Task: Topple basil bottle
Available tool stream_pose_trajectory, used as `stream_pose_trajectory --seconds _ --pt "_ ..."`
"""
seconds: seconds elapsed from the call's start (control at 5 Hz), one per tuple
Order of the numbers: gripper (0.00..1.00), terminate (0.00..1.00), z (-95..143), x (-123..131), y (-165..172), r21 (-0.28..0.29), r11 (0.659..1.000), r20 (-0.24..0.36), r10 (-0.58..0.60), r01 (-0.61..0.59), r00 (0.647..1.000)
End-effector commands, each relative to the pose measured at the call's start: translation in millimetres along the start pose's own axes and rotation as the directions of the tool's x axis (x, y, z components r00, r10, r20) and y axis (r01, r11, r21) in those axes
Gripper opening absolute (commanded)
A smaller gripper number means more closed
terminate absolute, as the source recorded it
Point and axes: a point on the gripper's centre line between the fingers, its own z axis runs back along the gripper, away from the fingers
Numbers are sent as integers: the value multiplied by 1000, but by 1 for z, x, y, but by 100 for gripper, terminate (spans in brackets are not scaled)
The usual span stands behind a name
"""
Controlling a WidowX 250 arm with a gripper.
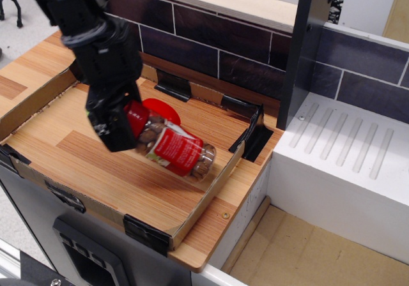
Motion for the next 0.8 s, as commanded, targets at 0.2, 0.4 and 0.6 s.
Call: stream_pose_trajectory --seconds 0.2,0.4,0.6 --pt "0 0 -22 -25 11 153 986 -181 89 -62 979" --pt "0 0 -26 -25 11 186 980 -193 113 -77 975" --pt "100 0 -17 -20 8 211 968 -178 177 -139 968"
